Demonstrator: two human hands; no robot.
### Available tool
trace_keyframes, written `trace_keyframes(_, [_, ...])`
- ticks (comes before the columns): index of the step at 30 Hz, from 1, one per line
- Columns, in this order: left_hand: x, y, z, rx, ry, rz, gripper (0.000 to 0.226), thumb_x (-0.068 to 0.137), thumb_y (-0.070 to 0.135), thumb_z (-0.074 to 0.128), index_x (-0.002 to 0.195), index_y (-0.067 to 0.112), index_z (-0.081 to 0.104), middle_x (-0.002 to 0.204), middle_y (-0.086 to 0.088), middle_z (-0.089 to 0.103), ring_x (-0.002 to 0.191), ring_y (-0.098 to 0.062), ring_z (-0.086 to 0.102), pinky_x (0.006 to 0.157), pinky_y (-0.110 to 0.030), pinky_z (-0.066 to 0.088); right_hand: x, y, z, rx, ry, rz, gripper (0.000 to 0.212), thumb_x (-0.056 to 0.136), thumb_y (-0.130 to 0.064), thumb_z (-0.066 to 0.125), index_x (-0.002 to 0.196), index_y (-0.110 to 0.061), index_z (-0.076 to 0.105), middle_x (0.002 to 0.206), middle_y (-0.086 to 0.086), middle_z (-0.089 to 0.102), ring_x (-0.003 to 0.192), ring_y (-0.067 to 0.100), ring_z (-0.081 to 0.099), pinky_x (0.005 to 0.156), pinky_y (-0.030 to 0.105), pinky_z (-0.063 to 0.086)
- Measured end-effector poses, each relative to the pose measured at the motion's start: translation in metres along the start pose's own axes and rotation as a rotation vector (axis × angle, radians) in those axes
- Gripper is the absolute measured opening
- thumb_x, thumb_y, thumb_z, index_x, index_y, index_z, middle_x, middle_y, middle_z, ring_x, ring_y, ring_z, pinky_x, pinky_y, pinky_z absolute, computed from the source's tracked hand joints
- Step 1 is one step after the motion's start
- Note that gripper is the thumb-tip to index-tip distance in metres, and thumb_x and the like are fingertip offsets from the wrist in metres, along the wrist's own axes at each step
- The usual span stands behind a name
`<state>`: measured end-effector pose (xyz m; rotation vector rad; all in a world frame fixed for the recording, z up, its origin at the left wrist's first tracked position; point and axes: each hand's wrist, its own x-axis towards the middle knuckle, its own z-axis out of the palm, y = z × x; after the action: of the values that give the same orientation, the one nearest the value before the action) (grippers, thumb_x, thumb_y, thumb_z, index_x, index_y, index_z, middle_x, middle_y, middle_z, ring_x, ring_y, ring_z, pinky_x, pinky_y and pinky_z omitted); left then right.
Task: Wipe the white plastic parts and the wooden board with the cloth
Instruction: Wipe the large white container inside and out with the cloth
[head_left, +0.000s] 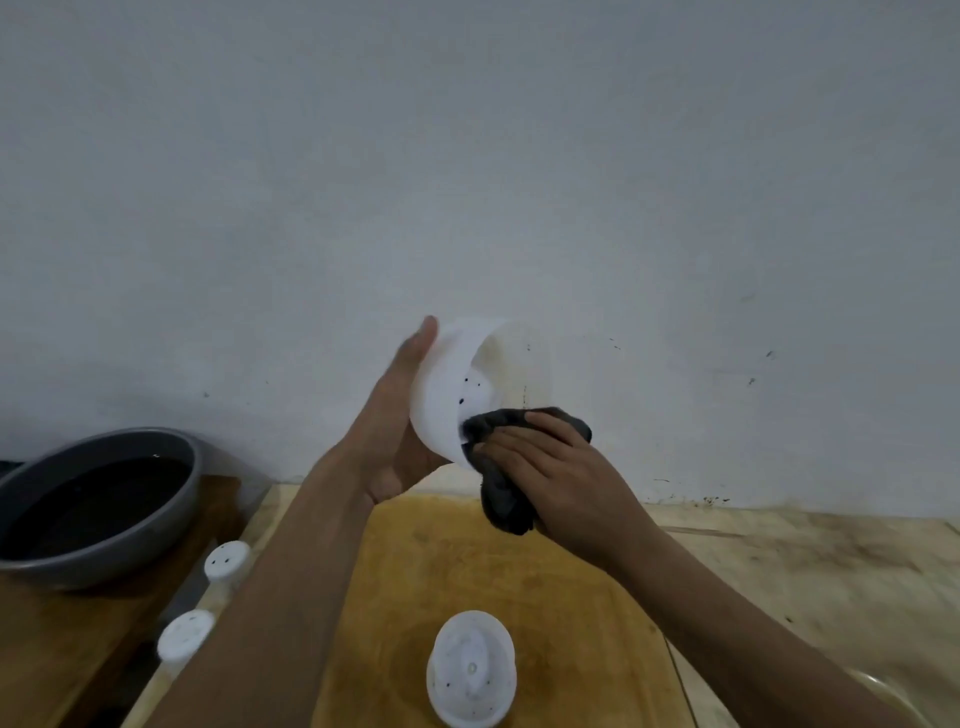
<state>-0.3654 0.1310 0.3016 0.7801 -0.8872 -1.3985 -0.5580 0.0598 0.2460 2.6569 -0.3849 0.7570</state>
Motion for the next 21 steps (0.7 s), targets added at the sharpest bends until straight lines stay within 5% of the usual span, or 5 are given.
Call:
trace_keyframes(5, [-0.008,-0.031,-0.001,-0.196,-0.029,0.118,0.084,0.049,0.056,0.096,0.119,0.013,0.076,0.129,-0.017,0.069,0.115,-0.033,0.069,0.101,-0.048,0.056,0.004,-0.02,-0.004,0.193,0.041,0.08,0.076,0.068,-0.007,0.084,0.134,-0.015,0.048,0.129,0.004,0.065,0.126,0.013,0.05,0.121,0.026,0.019])
trace_keyframes(10, [0.002,-0.027,0.0,-0.172,-0.011,0.074,0.079,0.063,0.048,0.091,0.128,0.009,0.07,0.135,-0.02,0.064,0.119,-0.037,0.063,0.113,-0.055,0.041,0.001,-0.011,0.001,0.121,-0.097,0.042,0.07,0.071,-0.018,0.082,0.133,-0.016,0.049,0.129,0.004,0.066,0.118,0.018,0.06,0.111,0.034,0.037])
trace_keyframes(15, [0.009,-0.007,-0.002,0.028,0.034,-0.035,0.071,0.089,0.06,0.061,0.138,0.009,0.063,0.138,-0.022,0.062,0.118,-0.036,0.062,0.108,-0.052,0.045,0.0,0.012,0.003,-0.054,-0.107,0.015,0.048,0.087,-0.017,0.069,0.134,-0.014,0.058,0.135,0.003,0.063,0.126,0.017,0.056,0.118,0.036,0.027])
trace_keyframes(18, [0.006,-0.007,-0.001,-0.042,-0.043,0.013,0.095,0.069,0.074,0.073,0.137,0.009,0.064,0.141,-0.019,0.062,0.125,-0.033,0.062,0.108,-0.048,0.05,0.004,0.008,-0.003,0.002,0.033,0.026,0.047,0.085,-0.011,0.067,0.132,-0.01,0.059,0.134,0.006,0.063,0.127,0.019,0.055,0.118,0.037,0.028])
trace_keyframes(21, [0.002,-0.023,0.001,-0.144,-0.045,0.119,0.102,0.047,0.061,0.095,0.13,0.01,0.065,0.131,-0.017,0.068,0.116,-0.031,0.069,0.093,-0.042,0.06,0.007,-0.004,-0.008,0.136,0.056,0.033,0.071,0.071,-0.012,0.082,0.134,-0.014,0.051,0.131,0.005,0.065,0.125,0.017,0.055,0.116,0.035,0.032])
